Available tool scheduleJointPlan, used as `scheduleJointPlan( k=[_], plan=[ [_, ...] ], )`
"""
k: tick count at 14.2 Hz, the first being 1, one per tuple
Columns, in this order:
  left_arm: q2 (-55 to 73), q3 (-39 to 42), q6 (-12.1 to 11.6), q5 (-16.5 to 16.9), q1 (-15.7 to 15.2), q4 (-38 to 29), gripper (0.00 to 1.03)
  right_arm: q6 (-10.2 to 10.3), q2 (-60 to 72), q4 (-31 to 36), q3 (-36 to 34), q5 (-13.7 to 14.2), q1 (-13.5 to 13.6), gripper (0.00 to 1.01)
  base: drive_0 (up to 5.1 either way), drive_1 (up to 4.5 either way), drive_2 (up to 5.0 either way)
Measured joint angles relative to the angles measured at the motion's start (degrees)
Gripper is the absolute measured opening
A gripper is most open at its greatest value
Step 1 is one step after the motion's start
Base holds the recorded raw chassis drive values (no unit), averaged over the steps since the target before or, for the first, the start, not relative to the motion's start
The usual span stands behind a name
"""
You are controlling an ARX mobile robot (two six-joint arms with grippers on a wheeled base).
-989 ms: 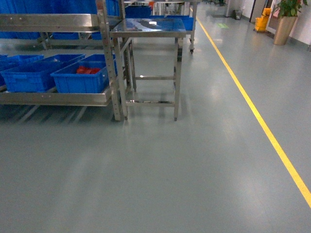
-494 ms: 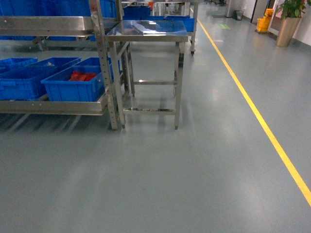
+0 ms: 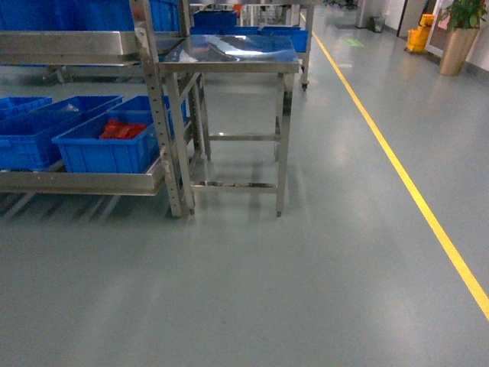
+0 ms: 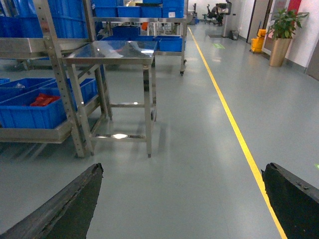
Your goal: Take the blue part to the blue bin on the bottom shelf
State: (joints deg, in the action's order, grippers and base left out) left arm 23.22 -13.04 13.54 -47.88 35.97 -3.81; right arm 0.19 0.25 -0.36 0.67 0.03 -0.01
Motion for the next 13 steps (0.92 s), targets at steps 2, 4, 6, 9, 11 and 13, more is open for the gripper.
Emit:
scheduleJointPlan(
  k=[2, 4, 6, 9, 11, 13],
  plan=[
    [0.04, 0.00, 0.00, -0.07, 0.00, 0.07, 0.43, -0.02, 0.00, 0.00, 0.00, 0.00, 0.00, 0.98, -0.1, 4.09, -4.2],
    [0.02, 0.00, 0.00, -0.07, 0.00, 0.09, 0.43, 0.00, 0.00, -0.02, 0.00, 0.00, 0.00, 0.98, 0.0, 4.20, -4.1],
    [0.02, 0.00, 0.00, -0.07, 0.00, 0.24, 0.43, 0.00, 0.00, 0.13, 0.00, -0.02, 0.00, 0.98, 0.0, 4.20, -4.1],
    [-0.04, 0.00, 0.00, -0.02, 0.00, -0.02, 0.43, -0.02, 0.00, 0.22, -0.02, -0.02, 0.00, 0.98, 0.0, 4.19, -4.1],
    [0.02, 0.00, 0.00, -0.09, -0.07, -0.02, 0.43, -0.02, 0.00, 0.04, 0.00, -0.02, 0.00, 0.98, 0.0, 4.13, -4.2],
    [0.02, 0.00, 0.00, -0.09, -0.07, 0.17, 0.43, 0.00, 0.00, 0.02, 0.00, -0.02, 0.00, 0.98, 0.0, 4.13, -4.2]
  ],
)
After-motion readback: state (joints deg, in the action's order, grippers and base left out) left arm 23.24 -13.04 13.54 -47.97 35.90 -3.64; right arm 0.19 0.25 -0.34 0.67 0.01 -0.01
